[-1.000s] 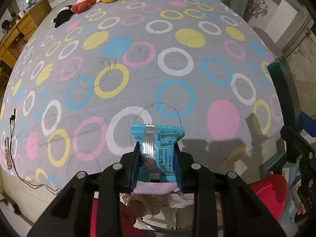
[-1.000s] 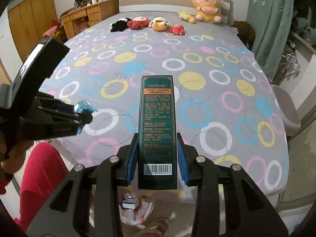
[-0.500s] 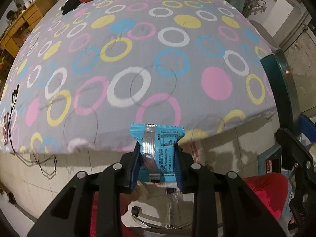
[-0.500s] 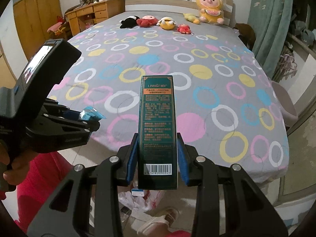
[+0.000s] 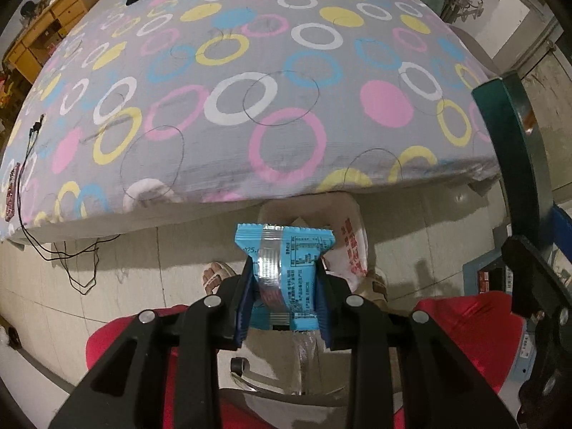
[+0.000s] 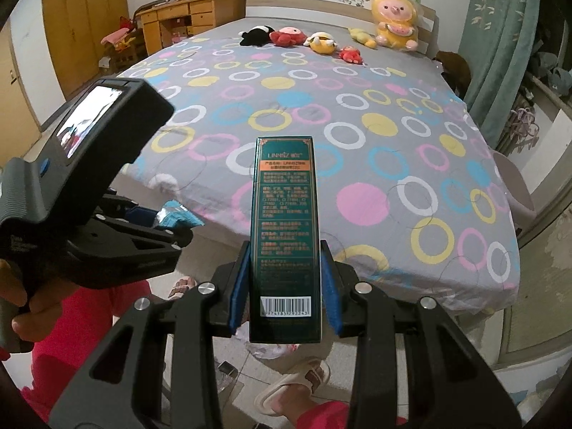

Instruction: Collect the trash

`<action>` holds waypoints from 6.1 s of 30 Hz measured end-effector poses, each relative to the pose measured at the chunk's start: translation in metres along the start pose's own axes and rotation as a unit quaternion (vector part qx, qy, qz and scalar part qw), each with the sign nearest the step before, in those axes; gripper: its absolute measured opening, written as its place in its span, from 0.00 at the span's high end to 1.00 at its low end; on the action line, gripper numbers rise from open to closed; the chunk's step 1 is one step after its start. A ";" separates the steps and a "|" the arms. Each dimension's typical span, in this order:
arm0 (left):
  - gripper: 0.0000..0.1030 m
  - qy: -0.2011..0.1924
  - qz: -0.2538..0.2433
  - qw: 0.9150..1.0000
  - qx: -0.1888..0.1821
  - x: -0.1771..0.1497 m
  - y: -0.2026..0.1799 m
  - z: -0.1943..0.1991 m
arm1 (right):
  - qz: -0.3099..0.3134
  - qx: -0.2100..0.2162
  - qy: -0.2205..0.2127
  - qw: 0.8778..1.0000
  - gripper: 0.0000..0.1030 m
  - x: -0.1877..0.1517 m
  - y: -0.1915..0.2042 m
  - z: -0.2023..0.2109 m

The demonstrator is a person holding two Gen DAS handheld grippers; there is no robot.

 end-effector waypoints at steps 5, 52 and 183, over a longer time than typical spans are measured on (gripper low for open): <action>0.71 -0.011 0.000 1.000 0.003 -0.008 -0.005 0.007 | 0.004 0.000 -0.007 1.000 0.66 -0.009 0.008 0.009; 0.71 0.061 0.000 0.998 -0.032 -0.030 -0.029 -0.103 | -0.048 -0.002 0.088 0.995 0.66 -0.087 -0.004 -0.079; 0.23 0.188 0.053 0.980 -0.032 -0.048 -0.015 -0.244 | -0.190 -0.064 0.189 0.961 0.18 -0.136 -0.083 -0.239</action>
Point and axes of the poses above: each gripper's, at about its wrist camera, not at the fingertips, and z roughly against the way its jaws point, y to its left, x to its top, the point moved 6 cm from there along -z, roughly the way its jaws point, and after that the axes turned 15 degrees about -z, right-handed, at the moved point
